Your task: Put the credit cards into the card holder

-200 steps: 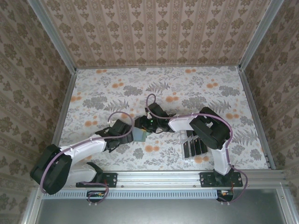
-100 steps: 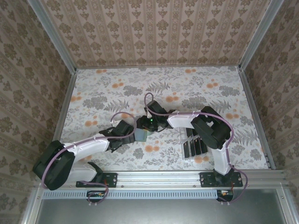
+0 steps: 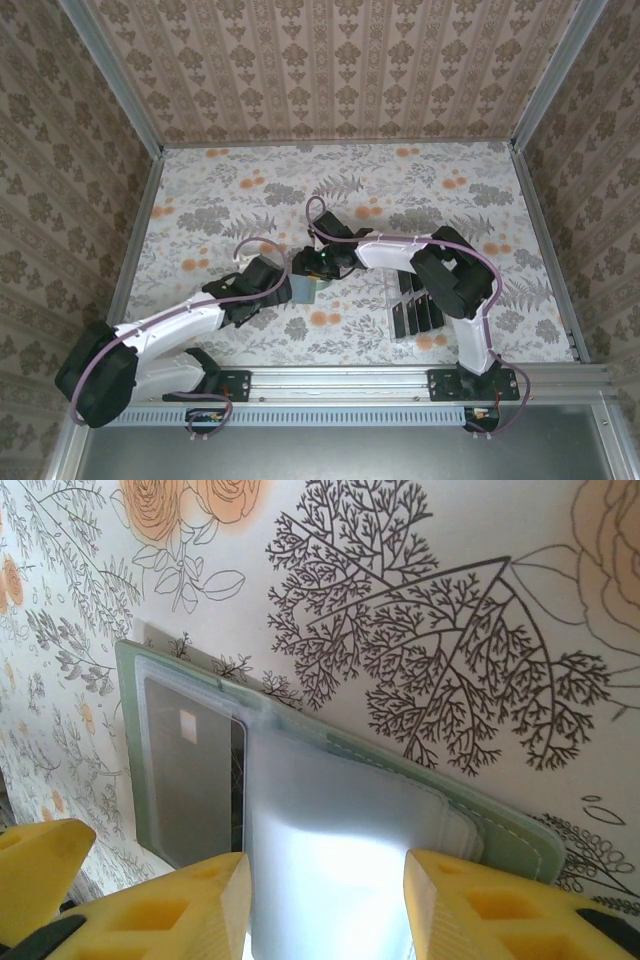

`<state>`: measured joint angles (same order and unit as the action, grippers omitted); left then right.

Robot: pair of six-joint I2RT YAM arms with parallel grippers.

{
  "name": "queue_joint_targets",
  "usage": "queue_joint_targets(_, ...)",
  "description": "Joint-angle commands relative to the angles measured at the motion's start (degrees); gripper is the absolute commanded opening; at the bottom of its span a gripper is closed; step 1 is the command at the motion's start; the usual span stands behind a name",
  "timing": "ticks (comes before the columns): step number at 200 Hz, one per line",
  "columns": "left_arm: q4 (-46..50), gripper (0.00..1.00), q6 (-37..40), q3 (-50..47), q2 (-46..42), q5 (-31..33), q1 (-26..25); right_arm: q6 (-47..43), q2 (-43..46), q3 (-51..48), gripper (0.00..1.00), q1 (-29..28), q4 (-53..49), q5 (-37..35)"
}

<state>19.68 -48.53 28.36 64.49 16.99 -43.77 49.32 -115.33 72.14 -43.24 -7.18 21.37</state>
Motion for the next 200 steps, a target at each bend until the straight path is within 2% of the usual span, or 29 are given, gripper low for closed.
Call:
queue_joint_targets(1,3.0,1.00,-0.6,1.5,-0.8,1.5,0.6,-1.2,-1.5,2.3,0.46,-0.4,-3.4,-0.9)
queue_joint_targets(200,-0.2,1.00,4.0,1.8,2.5,-0.5,1.5,0.1,-6.5,9.9,0.46,-3.5,-3.9,0.9)
